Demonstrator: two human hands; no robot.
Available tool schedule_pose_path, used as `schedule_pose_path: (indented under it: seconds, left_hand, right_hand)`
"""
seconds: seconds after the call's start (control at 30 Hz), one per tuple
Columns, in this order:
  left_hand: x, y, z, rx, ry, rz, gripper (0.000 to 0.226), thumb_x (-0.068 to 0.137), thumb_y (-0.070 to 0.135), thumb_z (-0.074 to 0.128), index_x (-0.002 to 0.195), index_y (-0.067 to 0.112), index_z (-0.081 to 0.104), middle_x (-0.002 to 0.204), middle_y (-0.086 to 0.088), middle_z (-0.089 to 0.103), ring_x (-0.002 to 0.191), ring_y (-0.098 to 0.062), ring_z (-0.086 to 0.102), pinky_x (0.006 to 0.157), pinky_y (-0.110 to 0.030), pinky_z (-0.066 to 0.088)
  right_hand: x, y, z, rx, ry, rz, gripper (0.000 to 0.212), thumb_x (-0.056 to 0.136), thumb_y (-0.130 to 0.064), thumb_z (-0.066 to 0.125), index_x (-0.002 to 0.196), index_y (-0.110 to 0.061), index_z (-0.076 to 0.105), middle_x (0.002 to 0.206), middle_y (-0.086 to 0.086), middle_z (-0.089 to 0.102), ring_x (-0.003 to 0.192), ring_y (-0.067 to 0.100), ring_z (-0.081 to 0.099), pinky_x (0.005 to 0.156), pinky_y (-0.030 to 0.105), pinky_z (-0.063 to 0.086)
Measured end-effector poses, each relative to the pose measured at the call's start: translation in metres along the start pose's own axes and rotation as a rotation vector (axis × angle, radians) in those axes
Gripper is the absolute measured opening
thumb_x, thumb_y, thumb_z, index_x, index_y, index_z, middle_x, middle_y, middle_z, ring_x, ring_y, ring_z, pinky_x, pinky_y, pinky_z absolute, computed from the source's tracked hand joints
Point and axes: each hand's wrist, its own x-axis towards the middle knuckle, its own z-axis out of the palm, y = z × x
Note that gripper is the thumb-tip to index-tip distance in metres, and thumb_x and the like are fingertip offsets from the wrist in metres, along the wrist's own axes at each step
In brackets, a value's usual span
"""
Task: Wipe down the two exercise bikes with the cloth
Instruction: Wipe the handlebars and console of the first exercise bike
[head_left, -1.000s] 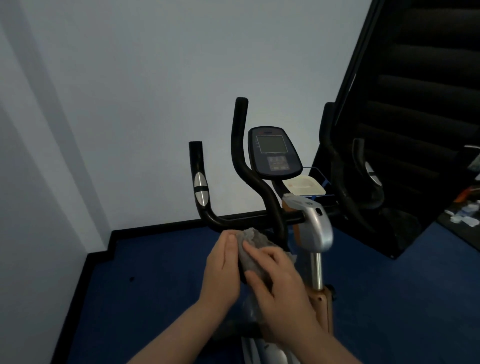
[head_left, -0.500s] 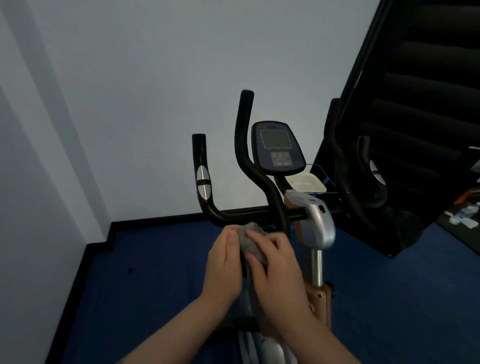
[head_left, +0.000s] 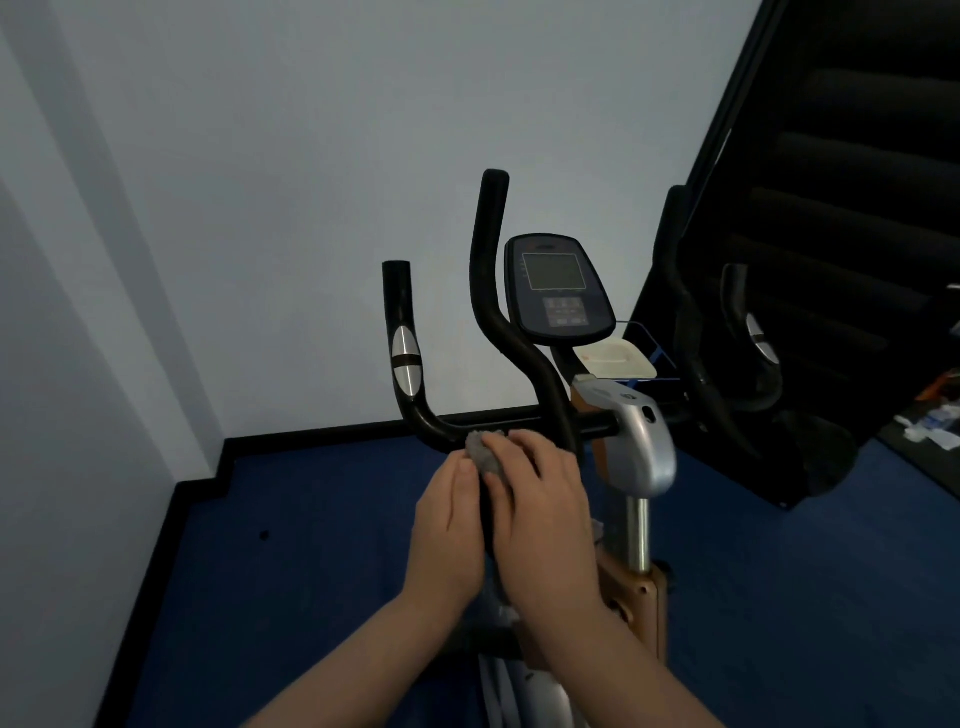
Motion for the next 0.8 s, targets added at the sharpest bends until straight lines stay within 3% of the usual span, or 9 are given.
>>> schedule_pose_path:
  seconds: [0.07, 0.2, 0.4, 0.53, 0.67, 0.8]
  left_hand:
    - [-0.001, -0.001, 0.000, 0.007, -0.003, -0.005, 0.034, 0.106, 0.023, 0.031, 0.097, 0.018, 0.064, 0.086, 0.001, 0.065, 0.080, -0.013, 0.061, 0.072, -0.022, 0.048]
    - [-0.002, -0.003, -0.002, 0.068, 0.005, 0.011, 0.035, 0.101, 0.032, 0.031, 0.097, 0.021, 0.064, 0.090, 0.000, 0.067, 0.086, -0.016, 0.063, 0.076, -0.029, 0.052]
    - [-0.003, 0.003, 0.000, 0.081, 0.038, -0.007, 0.036, 0.104, 0.029, 0.031, 0.096, 0.022, 0.065, 0.090, -0.002, 0.066, 0.085, -0.017, 0.062, 0.077, -0.027, 0.050]
    - [-0.005, 0.012, -0.007, 0.271, 0.011, -0.027, 0.038, 0.101, 0.040, 0.031, 0.095, 0.026, 0.066, 0.086, 0.002, 0.067, 0.082, -0.016, 0.063, 0.076, -0.043, 0.052]
    - [-0.001, 0.024, -0.007, 0.529, 0.017, 0.012, 0.042, 0.098, 0.047, 0.024, 0.101, 0.037, 0.064, 0.089, 0.016, 0.068, 0.085, -0.002, 0.063, 0.076, -0.033, 0.052]
    - [0.009, 0.032, 0.008, 0.451, 0.057, -0.057, 0.047, 0.095, 0.054, 0.022, 0.095, 0.037, 0.066, 0.087, 0.017, 0.068, 0.084, 0.001, 0.063, 0.077, -0.034, 0.052]
  right_hand:
    - [-0.005, 0.004, -0.006, -0.019, -0.009, -0.041, 0.038, 0.092, -0.018, 0.062, 0.129, -0.020, 0.060, 0.125, -0.001, 0.058, 0.114, 0.015, 0.052, 0.092, 0.033, 0.049]
    - [-0.032, 0.023, -0.017, -0.076, -0.051, -0.164, 0.050, 0.074, -0.013, 0.080, 0.121, -0.017, 0.063, 0.110, 0.001, 0.062, 0.095, 0.018, 0.062, 0.069, 0.034, 0.058]
    - [0.001, 0.020, -0.007, -0.148, 0.022, -0.233, 0.055, 0.064, -0.014, 0.085, 0.116, -0.015, 0.067, 0.107, 0.006, 0.065, 0.093, 0.022, 0.065, 0.070, 0.033, 0.054]
    - [-0.007, 0.032, -0.014, -0.218, -0.023, -0.343, 0.066, 0.054, -0.017, 0.088, 0.116, -0.018, 0.066, 0.108, 0.004, 0.065, 0.094, 0.018, 0.064, 0.073, 0.029, 0.053]
    - [-0.020, 0.048, -0.019, -0.203, -0.064, -0.439, 0.063, 0.062, -0.024, 0.083, 0.120, -0.020, 0.062, 0.111, -0.001, 0.062, 0.101, 0.012, 0.053, 0.081, 0.026, 0.051]
    - [0.006, 0.039, -0.014, -0.177, -0.053, -0.434, 0.054, 0.065, -0.022, 0.081, 0.116, -0.020, 0.064, 0.112, -0.001, 0.064, 0.099, 0.015, 0.061, 0.078, 0.026, 0.049]
